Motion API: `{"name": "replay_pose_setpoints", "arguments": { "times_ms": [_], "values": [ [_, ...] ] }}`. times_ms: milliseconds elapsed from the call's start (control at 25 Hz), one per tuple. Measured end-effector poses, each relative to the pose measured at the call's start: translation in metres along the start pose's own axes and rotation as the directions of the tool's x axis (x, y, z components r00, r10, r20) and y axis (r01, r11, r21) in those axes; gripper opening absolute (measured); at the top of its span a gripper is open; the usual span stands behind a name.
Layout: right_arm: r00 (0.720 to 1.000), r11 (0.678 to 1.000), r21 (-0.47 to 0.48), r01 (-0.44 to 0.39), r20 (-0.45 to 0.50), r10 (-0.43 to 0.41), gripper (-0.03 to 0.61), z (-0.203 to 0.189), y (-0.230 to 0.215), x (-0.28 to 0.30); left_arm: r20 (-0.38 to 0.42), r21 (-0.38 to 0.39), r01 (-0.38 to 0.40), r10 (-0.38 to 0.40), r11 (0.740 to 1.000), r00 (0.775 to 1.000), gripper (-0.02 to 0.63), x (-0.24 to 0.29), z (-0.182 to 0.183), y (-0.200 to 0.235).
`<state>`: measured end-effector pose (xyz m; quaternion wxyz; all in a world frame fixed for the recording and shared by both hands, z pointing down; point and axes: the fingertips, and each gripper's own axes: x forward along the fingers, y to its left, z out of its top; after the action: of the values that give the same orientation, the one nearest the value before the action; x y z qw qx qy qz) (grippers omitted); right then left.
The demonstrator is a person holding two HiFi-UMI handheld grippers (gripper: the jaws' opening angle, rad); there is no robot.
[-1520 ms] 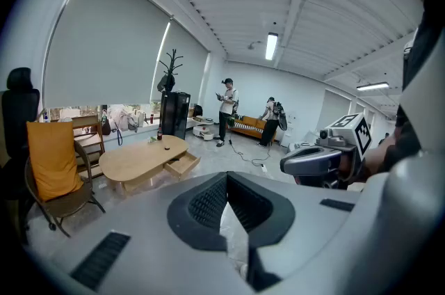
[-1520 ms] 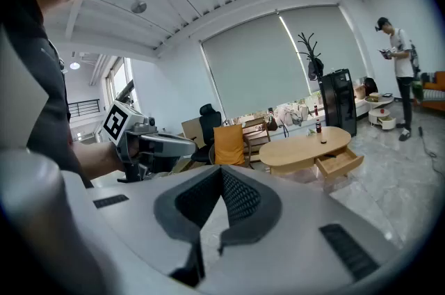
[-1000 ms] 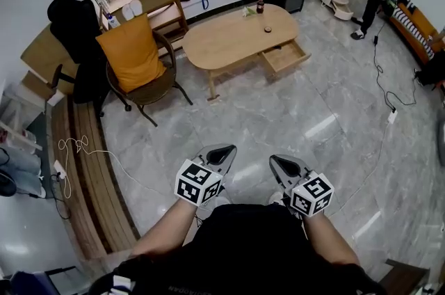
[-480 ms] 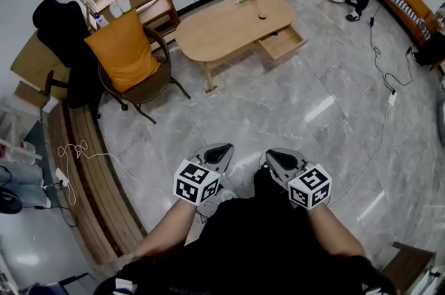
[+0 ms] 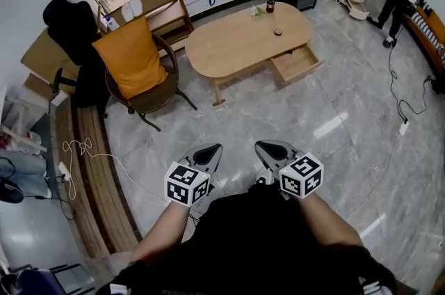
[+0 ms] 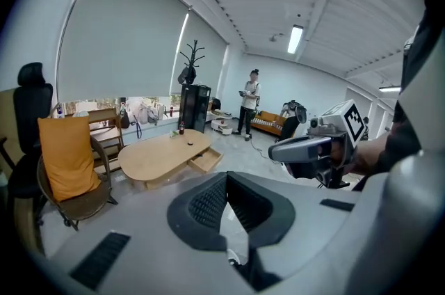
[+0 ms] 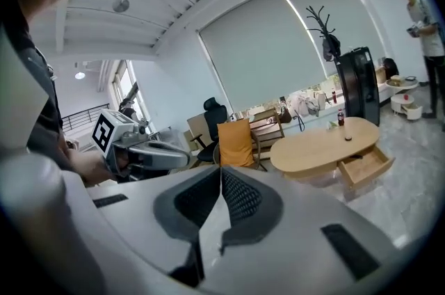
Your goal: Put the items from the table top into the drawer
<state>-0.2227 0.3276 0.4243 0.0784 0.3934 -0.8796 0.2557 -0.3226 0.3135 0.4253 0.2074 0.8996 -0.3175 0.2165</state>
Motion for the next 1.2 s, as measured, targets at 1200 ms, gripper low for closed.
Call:
{"name": "replay_pose_setpoints", "arguments": {
  "times_ms": [1200],
  "values": [
    [0.944,0.942,0.056,0.329,0.007,-0.330,0.005,0.120,-0.341,-0.011,-0.073,0.050,0.335,-0.331,0.941,0.941,0.005,0.350,0.218,0.037]
  ]
}}
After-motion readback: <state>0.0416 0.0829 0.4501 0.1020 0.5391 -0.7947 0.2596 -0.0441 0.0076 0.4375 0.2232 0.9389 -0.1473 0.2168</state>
